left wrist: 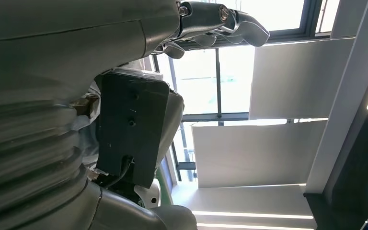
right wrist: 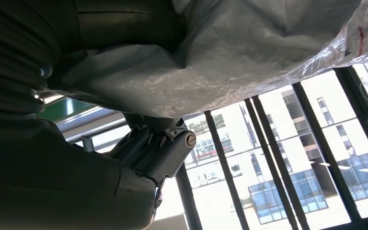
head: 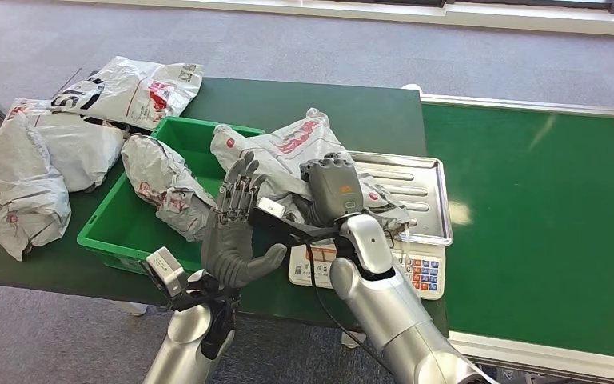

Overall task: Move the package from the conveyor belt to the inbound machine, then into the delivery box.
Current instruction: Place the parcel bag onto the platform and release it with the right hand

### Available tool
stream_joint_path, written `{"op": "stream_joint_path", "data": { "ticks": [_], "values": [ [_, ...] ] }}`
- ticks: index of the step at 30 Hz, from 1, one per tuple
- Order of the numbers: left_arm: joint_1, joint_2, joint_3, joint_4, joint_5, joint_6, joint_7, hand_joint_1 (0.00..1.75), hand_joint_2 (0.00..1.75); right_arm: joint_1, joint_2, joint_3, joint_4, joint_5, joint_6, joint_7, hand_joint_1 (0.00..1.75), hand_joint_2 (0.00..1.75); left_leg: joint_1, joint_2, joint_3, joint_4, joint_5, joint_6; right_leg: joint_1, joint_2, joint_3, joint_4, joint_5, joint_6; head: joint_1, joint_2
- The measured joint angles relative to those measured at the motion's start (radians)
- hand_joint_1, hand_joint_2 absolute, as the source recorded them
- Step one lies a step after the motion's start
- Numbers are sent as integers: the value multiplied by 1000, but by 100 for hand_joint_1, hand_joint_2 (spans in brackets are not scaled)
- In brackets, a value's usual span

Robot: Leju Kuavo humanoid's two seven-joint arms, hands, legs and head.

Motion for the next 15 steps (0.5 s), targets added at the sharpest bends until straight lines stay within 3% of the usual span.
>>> {"op": "stream_joint_path", "data": {
  "ticks": [2, 3, 6, 12, 15],
  "values": [
    [0, 0, -1, 0, -4, 0, -2, 0, 175, 1, 1, 4, 2, -2, 4, -3, 44, 175, 0, 0, 0, 0, 0, 0, 0, 0, 0, 0, 0, 0, 0, 0],
    [0, 0, -1, -1, -6, -1, -3, 0, 175, 2, 1, 7, 2, -5, 7, -1, 0, 131, 0, 0, 0, 0, 0, 0, 0, 0, 0, 0, 0, 0, 0, 0],
    [1, 0, -1, -3, -12, 2, -3, 0, 175, 4, 2, 21, 3, -19, 9, 15, 0, 0, 0, 0, 0, 0, 0, 0, 0, 0, 0, 0, 0, 0, 0, 0],
    [2, 0, -1, -12, -16, 12, 3, 0, 175, 4, 2, 40, -3, -105, 18, 11, 0, 0, 0, 0, 0, 0, 0, 0, 0, 0, 0, 0, 0, 0, 0, 0],
    [2, 1, -1, -17, -17, 16, 6, 0, 175, 11, 0, 26, -46, -352, 178, -99, 0, 0, 0, 0, 0, 0, 0, 0, 0, 0, 0, 0, 0, 0, 0, 0]
  ]
}}
